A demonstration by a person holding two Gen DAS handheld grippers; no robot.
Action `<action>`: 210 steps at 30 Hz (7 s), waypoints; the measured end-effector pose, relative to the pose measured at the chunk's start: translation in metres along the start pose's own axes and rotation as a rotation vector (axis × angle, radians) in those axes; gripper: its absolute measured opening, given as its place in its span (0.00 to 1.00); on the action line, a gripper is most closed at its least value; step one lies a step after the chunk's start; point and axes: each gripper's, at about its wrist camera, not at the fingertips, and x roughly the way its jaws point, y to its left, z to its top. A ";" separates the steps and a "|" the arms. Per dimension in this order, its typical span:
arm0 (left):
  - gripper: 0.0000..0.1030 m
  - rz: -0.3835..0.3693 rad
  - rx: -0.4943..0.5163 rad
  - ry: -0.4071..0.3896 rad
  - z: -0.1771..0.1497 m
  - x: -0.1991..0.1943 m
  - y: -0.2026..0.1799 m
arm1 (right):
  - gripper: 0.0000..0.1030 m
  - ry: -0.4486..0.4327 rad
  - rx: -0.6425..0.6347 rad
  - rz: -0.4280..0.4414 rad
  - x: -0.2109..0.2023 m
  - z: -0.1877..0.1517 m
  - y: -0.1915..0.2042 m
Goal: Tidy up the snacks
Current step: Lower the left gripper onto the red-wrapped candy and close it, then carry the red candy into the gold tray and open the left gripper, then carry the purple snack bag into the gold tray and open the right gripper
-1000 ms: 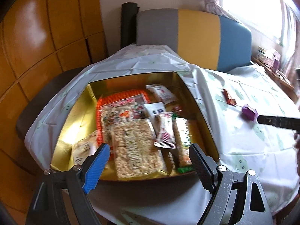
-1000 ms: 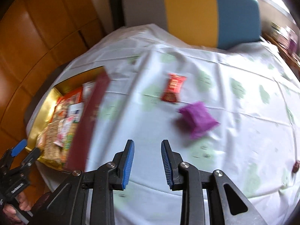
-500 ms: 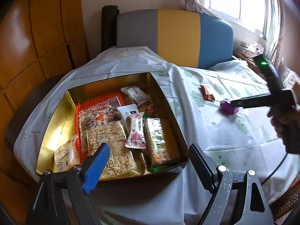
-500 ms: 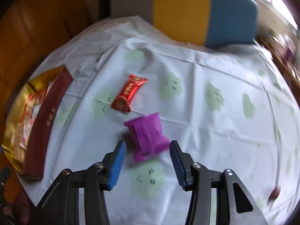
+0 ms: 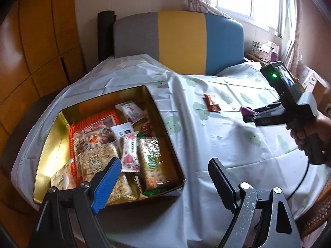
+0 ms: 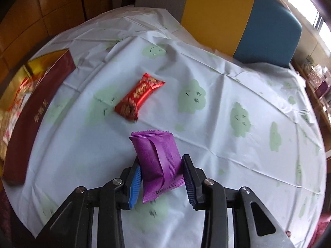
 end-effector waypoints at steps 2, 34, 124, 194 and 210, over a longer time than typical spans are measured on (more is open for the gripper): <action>0.84 -0.016 0.010 0.003 0.004 0.001 -0.007 | 0.36 0.004 -0.020 -0.020 -0.009 -0.012 -0.001; 0.72 -0.099 0.105 0.245 0.124 0.181 -0.110 | 0.60 0.039 -0.020 0.051 -0.030 -0.049 -0.038; 0.22 -0.123 0.068 0.140 0.008 0.044 -0.098 | 0.39 0.053 -0.146 0.041 -0.009 -0.055 0.001; 0.32 0.178 -0.393 0.166 0.022 0.048 0.122 | 0.39 0.046 -0.207 -0.016 -0.009 -0.059 0.006; 0.34 0.184 -0.308 0.116 -0.005 0.003 0.088 | 0.39 0.038 -0.192 -0.016 -0.011 -0.061 0.005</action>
